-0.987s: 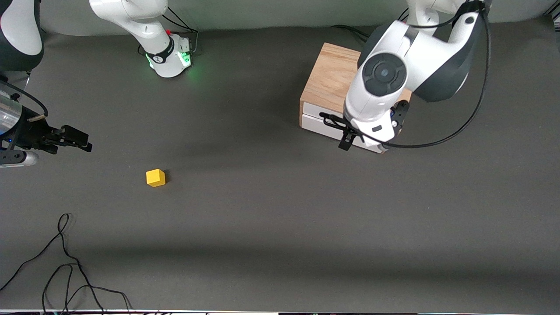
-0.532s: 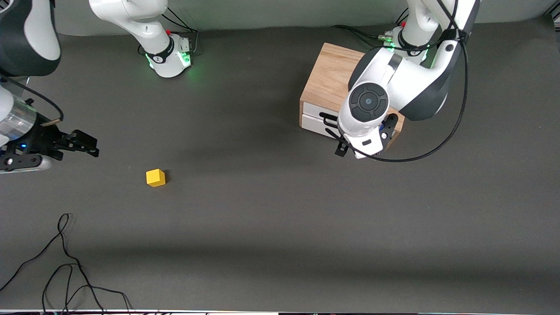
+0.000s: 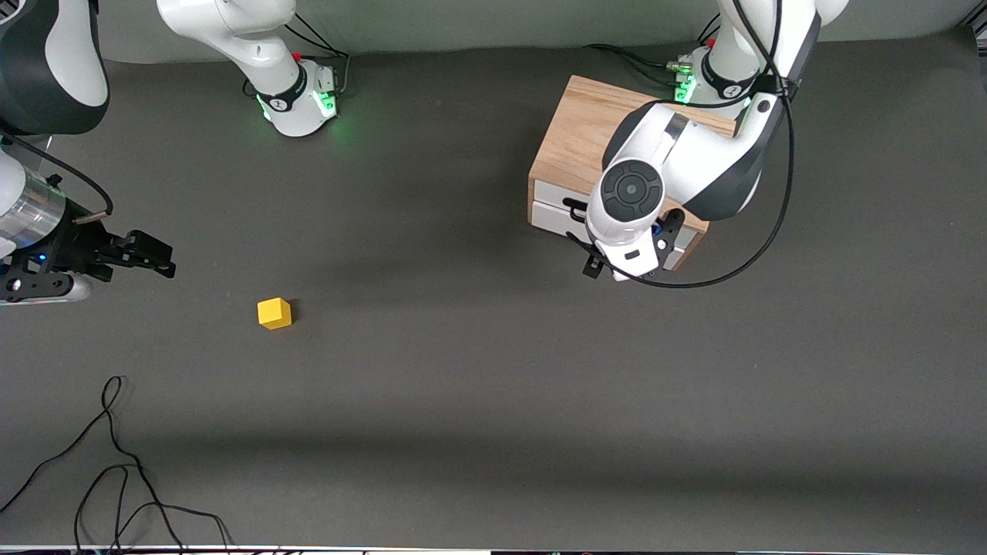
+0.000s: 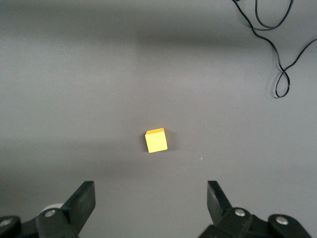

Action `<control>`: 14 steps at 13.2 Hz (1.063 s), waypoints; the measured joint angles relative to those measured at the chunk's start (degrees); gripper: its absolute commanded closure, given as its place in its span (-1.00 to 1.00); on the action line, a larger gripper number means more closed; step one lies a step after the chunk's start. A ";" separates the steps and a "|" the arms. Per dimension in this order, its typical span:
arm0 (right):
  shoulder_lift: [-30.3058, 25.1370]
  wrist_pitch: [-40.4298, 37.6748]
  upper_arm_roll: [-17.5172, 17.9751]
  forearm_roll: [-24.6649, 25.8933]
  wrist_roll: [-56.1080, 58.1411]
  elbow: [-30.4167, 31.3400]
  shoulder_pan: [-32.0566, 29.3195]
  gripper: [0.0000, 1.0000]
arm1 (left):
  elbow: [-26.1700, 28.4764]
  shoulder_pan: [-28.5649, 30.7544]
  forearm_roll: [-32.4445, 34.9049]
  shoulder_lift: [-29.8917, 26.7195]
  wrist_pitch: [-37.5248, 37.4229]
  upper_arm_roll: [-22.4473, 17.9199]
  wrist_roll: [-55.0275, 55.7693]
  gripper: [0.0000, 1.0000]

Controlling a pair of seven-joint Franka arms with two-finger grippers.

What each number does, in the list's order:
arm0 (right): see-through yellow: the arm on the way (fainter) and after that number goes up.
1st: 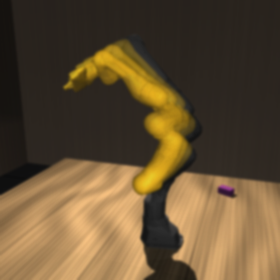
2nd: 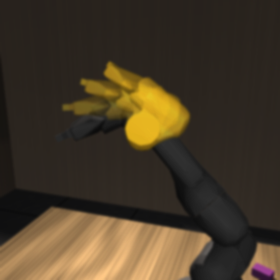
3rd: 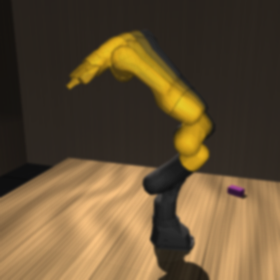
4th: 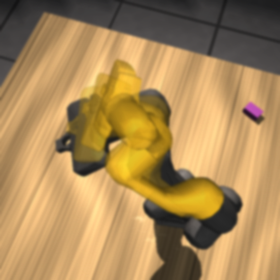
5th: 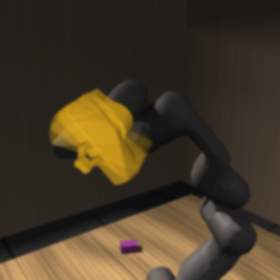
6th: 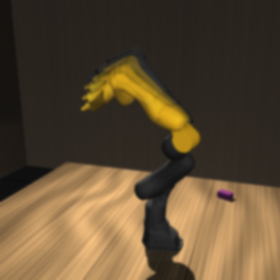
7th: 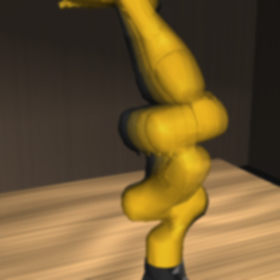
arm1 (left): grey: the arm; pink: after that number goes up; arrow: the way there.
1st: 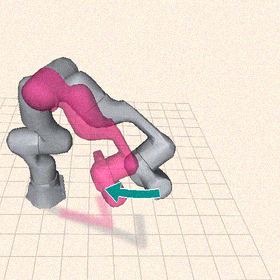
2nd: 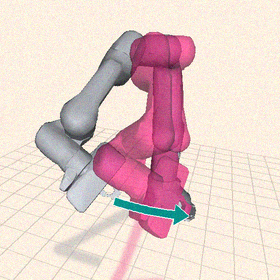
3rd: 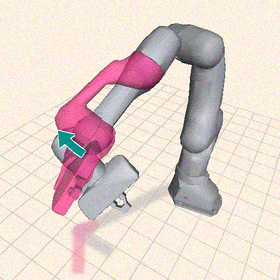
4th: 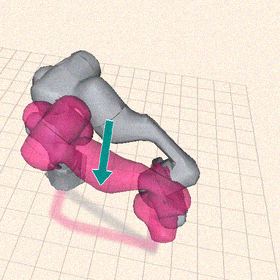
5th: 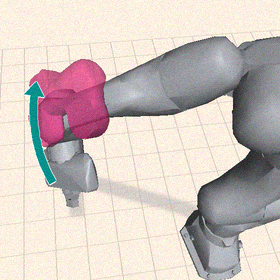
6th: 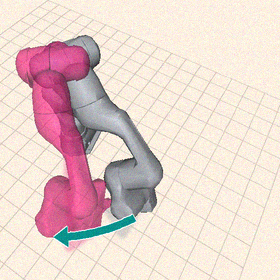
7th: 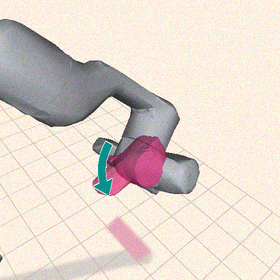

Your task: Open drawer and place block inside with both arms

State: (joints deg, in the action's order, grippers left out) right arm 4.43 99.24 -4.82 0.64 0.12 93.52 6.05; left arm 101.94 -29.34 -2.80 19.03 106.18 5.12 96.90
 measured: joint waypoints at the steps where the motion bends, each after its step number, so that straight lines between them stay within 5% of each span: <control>1: 0.00 -0.11 -0.05 0.00 0.00 0.04 0.00 -1.00 | 0.32 -0.06 0.02 0.48 0.14 0.00 0.00 -1.00; 14: 0.07 -2.93 -1.01 -0.67 0.83 0.22 0.07 -1.00 | 4.16 -0.85 0.07 3.15 4.81 -0.01 0.00 -1.00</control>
State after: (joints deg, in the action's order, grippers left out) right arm 4.51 96.31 -5.83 -0.03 0.94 93.75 6.12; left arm 106.11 -30.19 -2.73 22.17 110.99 5.11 96.89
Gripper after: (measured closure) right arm 0.000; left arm 0.000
